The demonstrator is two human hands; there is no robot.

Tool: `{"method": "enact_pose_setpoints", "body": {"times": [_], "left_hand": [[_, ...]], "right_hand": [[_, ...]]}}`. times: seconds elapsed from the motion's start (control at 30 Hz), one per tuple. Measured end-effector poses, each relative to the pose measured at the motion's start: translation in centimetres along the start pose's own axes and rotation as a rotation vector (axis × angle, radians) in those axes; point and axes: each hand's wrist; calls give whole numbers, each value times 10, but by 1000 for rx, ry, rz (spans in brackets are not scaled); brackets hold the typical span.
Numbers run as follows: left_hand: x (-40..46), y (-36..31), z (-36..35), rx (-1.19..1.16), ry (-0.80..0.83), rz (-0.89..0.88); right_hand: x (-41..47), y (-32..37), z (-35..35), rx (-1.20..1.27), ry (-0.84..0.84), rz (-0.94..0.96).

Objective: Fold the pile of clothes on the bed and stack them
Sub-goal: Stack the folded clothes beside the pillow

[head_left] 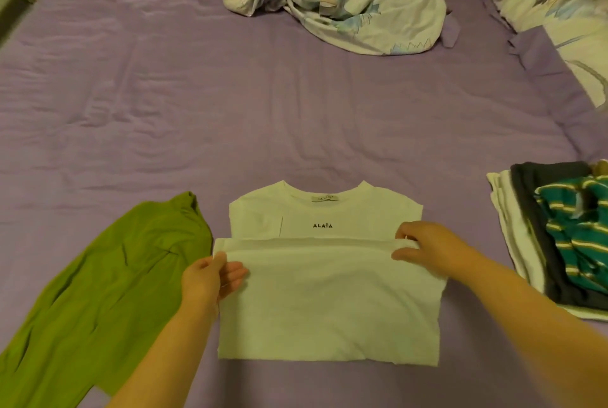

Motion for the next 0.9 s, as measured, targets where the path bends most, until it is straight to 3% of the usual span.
{"method": "enact_pose_setpoints", "body": {"times": [0.1, 0.3, 0.53, 0.63, 0.9], "left_hand": [[10, -6, -10, 29, 16, -26], [35, -29, -38, 160, 22, -166], [74, -41, -64, 214, 62, -282], [86, -35, -66, 199, 67, -284], [93, -22, -61, 145, -47, -357]], "right_hand": [[26, -15, 16, -31, 20, 3], [59, -31, 24, 287, -231, -205], [65, -49, 12, 735, -308, -266], [62, -53, -3, 737, -315, -293], [71, -45, -8, 892, -677, -256]]}}
Point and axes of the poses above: each hand's wrist, its own x-axis towards the middle knuckle, its own z-axis out of the back of the hand, y = z × x, and after that the axes turned 5 degrees about x, right-handed
